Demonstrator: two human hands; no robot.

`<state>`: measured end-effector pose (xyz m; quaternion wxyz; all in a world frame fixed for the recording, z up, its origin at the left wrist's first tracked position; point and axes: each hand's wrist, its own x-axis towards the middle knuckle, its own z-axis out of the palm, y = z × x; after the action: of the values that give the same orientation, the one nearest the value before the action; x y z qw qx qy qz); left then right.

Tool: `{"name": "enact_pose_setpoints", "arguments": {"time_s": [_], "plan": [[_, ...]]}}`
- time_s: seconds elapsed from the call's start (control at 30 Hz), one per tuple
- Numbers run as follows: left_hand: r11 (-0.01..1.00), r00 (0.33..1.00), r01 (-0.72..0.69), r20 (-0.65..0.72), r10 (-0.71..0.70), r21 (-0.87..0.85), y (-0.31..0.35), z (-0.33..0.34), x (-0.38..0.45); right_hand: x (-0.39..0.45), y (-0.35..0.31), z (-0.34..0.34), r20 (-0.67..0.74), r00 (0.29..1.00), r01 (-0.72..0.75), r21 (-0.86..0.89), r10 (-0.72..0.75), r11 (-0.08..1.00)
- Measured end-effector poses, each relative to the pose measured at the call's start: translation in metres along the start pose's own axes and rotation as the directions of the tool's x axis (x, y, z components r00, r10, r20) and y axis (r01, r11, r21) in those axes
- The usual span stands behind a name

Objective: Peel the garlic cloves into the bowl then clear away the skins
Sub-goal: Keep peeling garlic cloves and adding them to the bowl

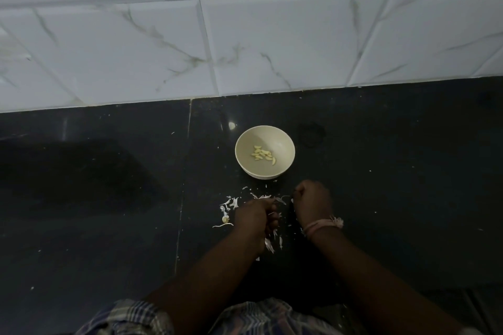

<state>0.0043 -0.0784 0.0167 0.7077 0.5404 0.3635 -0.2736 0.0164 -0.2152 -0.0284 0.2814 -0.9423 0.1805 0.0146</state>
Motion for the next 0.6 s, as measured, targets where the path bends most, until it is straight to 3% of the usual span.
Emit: {"name": "enact_pose_setpoints", "arguments": {"time_s": [0.13, 0.27, 0.37, 0.6], "plan": [[0.996, 0.996, -0.084, 0.035, 0.083, 0.02, -0.002, -0.009, -0.001, -0.019, -0.02, -0.012, 0.039, 0.999, -0.044, 0.292, 0.034, 0.955], [0.976, 0.967, -0.215, 0.15, 0.208, 0.034, 0.007, -0.021, -0.013, -0.052, -0.048, -0.026, 0.135, 0.985, -0.168, 0.648, 0.104, 0.743], [0.934, 0.933, -0.341, 0.162, 0.322, 0.107, 0.011, -0.033, -0.031, -0.07, -0.061, -0.027, 0.17, 0.972, -0.234, 0.75, 0.162, 0.619], [0.768, 0.829, -0.558, 0.17, 0.533, 0.313, 0.006, -0.051, -0.052, -0.085, -0.069, -0.035, 0.215, 0.97, -0.239, 0.788, 0.109, 0.567]]}}
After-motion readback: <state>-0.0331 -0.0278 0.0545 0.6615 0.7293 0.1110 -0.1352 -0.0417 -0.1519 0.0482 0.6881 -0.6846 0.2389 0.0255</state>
